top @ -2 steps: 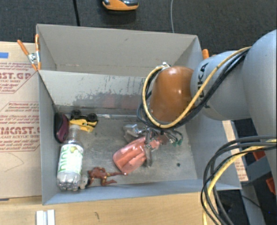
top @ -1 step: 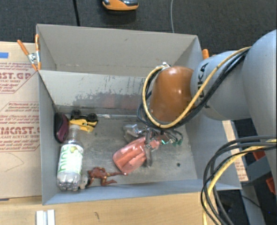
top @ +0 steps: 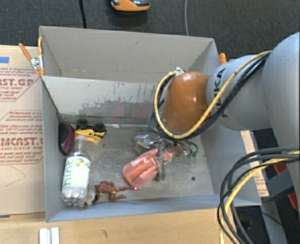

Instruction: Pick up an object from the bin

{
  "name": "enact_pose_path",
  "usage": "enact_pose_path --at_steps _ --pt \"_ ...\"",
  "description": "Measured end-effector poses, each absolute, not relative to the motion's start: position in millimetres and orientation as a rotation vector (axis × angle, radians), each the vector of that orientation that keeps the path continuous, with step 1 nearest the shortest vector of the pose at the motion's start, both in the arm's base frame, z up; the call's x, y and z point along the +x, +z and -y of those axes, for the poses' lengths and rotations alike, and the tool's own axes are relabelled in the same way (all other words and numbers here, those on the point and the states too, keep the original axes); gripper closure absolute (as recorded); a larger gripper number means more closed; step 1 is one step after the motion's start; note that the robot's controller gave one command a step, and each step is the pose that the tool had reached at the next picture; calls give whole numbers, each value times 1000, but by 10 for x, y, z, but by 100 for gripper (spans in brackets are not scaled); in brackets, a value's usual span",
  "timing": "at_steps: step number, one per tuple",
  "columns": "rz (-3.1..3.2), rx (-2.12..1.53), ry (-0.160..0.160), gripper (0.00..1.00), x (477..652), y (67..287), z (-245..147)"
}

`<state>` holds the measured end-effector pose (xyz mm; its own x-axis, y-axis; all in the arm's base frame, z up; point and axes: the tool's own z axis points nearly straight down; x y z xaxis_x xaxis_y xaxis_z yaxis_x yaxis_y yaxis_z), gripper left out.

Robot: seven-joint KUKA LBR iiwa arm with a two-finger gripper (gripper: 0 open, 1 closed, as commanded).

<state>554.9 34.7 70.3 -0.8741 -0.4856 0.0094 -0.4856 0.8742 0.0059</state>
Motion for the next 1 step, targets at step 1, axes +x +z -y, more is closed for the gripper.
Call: enact_pose_path --at_steps 1 --pt "3031 785 -6 100 5549 703 -346"
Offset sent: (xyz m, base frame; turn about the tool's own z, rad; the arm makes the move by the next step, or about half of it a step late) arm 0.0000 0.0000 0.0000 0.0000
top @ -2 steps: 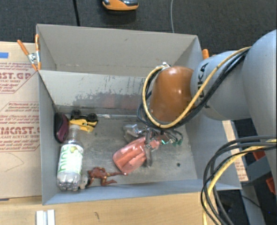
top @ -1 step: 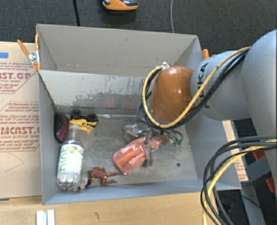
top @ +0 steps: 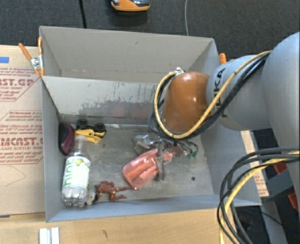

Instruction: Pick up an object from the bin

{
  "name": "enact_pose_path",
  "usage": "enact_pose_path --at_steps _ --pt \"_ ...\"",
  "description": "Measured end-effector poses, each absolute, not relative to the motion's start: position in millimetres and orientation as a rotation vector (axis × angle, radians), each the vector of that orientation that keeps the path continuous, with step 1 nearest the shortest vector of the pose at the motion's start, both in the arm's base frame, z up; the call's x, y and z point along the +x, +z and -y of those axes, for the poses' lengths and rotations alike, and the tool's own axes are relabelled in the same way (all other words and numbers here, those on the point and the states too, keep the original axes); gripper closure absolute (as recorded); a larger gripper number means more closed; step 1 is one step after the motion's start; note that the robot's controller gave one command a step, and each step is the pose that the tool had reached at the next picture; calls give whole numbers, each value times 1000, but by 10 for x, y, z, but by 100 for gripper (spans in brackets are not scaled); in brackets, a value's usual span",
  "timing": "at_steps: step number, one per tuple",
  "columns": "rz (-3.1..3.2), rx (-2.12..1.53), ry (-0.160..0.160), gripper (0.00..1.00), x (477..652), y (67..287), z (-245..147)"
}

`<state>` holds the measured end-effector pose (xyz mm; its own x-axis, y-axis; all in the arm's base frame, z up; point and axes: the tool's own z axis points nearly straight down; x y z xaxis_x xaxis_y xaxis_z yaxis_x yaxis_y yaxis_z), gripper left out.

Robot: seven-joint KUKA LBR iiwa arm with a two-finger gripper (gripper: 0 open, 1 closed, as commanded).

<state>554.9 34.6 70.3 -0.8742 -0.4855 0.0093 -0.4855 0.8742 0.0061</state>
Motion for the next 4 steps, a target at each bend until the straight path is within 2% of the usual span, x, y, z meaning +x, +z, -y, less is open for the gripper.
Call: enact_pose_path --at_steps 4 --pt "3031 785 -6 100 5550 702 -347"
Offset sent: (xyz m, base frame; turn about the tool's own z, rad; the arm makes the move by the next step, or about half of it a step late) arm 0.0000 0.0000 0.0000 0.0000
